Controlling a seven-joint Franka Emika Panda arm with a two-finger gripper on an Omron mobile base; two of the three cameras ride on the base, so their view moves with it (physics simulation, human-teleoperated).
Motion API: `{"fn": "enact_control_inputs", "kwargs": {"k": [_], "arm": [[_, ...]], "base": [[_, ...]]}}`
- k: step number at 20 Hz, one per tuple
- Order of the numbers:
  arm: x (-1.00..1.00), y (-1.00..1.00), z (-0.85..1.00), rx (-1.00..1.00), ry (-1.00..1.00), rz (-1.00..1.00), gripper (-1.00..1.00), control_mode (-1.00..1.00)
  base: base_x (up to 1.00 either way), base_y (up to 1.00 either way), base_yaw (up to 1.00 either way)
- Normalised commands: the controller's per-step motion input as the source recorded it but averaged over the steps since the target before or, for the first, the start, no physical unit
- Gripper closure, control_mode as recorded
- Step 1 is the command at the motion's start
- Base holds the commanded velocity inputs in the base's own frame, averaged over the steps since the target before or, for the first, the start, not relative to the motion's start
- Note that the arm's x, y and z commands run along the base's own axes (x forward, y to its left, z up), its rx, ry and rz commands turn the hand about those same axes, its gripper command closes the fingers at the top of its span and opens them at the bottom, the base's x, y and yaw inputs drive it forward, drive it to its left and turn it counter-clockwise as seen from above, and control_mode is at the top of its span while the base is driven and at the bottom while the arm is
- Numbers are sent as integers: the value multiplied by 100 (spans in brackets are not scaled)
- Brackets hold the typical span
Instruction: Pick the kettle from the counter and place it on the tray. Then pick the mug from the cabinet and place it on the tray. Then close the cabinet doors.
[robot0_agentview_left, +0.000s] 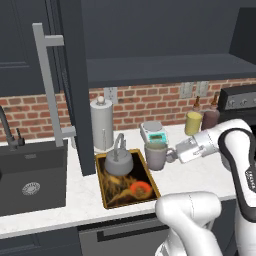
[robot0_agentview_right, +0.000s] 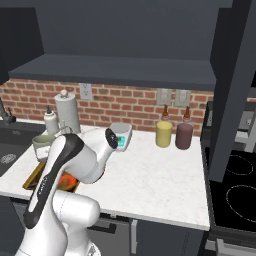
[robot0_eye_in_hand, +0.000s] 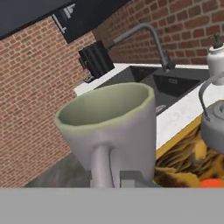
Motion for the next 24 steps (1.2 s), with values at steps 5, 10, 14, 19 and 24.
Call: {"fn": "enact_control_inputs", "kwargs": {"k": [5, 10, 14, 19, 24], "arm": [[18, 0, -71, 0, 16, 4, 100, -100], [44, 0, -55, 2, 15, 11, 100, -100], [61, 0, -47, 5, 13, 10, 100, -100], [44, -2, -39, 9, 1, 13, 100, -100], [9, 0, -33, 1, -18, 13, 100, -100]], "base": [[0, 0, 0], [0, 0, 0], [0, 0, 0], [0, 0, 0], [0, 0, 0]]}}
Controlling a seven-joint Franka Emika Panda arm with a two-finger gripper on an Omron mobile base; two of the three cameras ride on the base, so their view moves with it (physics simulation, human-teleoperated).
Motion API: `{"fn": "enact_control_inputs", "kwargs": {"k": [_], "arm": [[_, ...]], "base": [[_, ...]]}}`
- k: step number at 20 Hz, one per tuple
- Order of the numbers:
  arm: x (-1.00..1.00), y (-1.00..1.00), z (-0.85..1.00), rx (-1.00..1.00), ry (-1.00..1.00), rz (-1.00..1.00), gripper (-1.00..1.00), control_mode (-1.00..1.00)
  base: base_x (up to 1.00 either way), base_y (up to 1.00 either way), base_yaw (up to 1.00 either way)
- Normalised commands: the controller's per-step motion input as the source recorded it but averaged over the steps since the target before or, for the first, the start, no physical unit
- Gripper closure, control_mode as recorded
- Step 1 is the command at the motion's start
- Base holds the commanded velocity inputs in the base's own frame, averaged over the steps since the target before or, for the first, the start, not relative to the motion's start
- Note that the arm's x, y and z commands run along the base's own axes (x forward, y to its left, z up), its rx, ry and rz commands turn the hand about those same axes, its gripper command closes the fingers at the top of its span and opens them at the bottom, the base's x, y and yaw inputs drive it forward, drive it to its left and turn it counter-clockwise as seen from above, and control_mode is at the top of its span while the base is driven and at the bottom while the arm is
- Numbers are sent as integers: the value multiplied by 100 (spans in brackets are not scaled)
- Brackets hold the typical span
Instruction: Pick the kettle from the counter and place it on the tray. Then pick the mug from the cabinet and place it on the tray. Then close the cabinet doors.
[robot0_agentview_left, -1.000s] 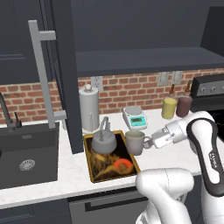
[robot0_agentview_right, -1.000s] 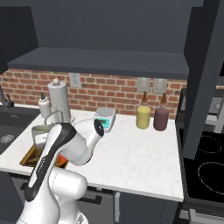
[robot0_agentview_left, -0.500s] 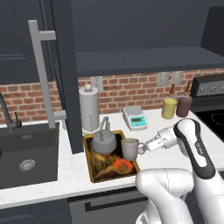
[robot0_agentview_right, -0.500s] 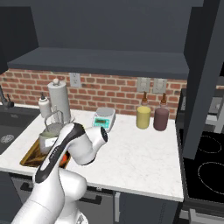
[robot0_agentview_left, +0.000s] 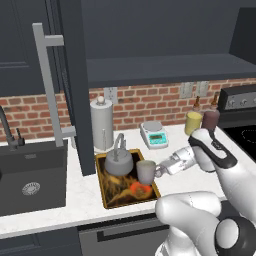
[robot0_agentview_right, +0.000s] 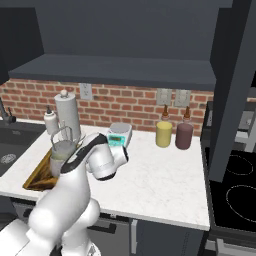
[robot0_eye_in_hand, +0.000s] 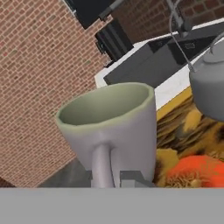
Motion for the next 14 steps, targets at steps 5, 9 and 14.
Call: {"fn": "enact_control_inputs", "kwargs": {"k": [5, 9, 14], "arm": [[0, 0, -19, 0, -37, 15, 100, -100], [0, 0, -1, 1, -19, 11, 100, -100], [4, 4, -4, 0, -1, 2, 100, -100]], "base": [[0, 0, 0], [0, 0, 0], [0, 0, 0]]}}
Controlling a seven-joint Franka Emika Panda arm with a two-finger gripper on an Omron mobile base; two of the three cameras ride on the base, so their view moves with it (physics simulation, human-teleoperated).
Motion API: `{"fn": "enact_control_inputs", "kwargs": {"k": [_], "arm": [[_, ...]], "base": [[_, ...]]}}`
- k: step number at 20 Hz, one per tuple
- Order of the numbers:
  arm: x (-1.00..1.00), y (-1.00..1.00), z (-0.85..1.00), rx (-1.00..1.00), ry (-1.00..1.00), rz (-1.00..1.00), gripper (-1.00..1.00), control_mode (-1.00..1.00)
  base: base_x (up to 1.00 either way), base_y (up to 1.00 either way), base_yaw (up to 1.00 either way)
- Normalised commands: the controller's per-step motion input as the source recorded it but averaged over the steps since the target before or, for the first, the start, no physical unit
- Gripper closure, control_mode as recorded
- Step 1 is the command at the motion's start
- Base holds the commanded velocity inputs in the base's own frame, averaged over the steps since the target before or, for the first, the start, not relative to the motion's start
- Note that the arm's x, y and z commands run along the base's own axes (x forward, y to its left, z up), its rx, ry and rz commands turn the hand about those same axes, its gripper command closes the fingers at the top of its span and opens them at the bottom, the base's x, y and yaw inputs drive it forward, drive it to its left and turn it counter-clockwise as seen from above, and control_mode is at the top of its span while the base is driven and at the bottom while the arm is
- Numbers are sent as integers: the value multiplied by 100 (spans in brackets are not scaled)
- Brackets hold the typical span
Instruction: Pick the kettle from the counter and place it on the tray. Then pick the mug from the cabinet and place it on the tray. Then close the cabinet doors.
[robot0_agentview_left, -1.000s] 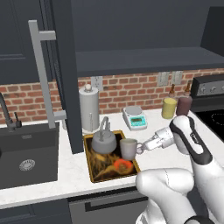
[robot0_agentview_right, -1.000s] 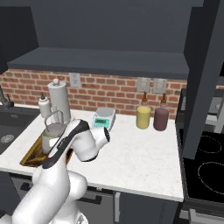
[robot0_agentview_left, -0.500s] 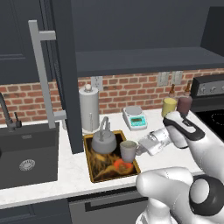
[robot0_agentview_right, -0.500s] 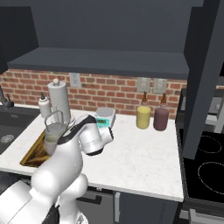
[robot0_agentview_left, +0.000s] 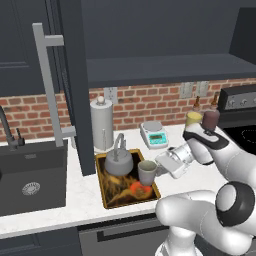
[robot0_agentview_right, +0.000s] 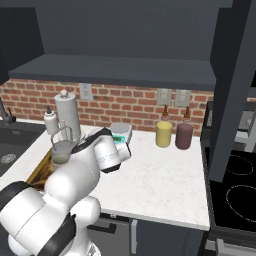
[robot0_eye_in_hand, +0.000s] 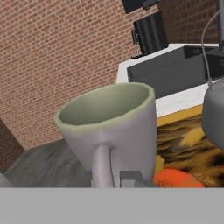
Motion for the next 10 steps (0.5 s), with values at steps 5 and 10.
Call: {"fn": "enact_control_inputs", "kwargs": {"k": [5, 10], "arm": [[0, 14, -11, 0, 0, 0, 100, -100], [0, 27, -17, 0, 0, -3, 100, -100]], "base": [[0, 0, 0], [0, 0, 0]]}}
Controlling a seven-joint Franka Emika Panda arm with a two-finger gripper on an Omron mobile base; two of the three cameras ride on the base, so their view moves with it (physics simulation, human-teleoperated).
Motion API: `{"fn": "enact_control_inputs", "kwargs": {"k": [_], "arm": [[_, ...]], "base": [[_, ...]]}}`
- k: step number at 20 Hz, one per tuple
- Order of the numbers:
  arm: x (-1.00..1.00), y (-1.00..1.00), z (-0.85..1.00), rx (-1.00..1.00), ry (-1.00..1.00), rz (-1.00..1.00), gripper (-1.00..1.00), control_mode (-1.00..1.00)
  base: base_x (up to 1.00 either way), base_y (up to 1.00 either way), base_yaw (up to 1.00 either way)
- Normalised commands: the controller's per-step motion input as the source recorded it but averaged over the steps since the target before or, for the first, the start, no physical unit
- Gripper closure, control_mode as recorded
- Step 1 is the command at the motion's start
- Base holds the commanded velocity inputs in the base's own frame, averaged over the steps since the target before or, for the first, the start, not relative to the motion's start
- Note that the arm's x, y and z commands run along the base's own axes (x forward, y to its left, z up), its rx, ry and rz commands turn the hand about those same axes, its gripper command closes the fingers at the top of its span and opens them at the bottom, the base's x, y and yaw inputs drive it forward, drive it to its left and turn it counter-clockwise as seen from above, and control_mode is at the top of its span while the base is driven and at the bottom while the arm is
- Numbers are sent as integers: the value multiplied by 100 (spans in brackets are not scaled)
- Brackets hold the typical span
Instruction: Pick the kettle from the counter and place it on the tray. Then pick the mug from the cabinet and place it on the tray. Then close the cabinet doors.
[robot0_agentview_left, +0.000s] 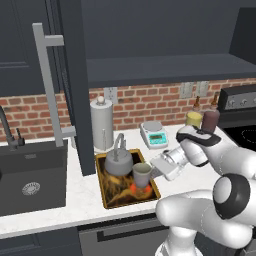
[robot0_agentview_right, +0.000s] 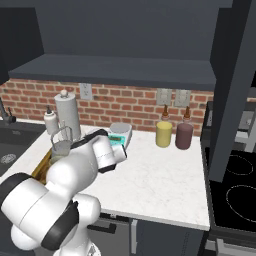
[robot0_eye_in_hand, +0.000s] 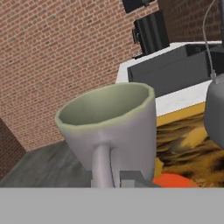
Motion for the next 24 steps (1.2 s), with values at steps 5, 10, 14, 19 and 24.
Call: {"fn": "enact_control_inputs", "kwargs": {"k": [5, 10, 14, 19, 24], "arm": [[4, 5, -7, 1, 0, -5, 100, -100], [14, 0, -7, 2, 0, -5, 100, -100], [10, 0, -19, 0, -6, -4, 100, -100], [0, 0, -20, 0, -14, 0, 100, -100], [1, 0, -9, 0, -6, 0, 100, -100]], "base": [[0, 0, 0], [0, 0, 0], [0, 0, 0], [0, 0, 0], [0, 0, 0]]}}
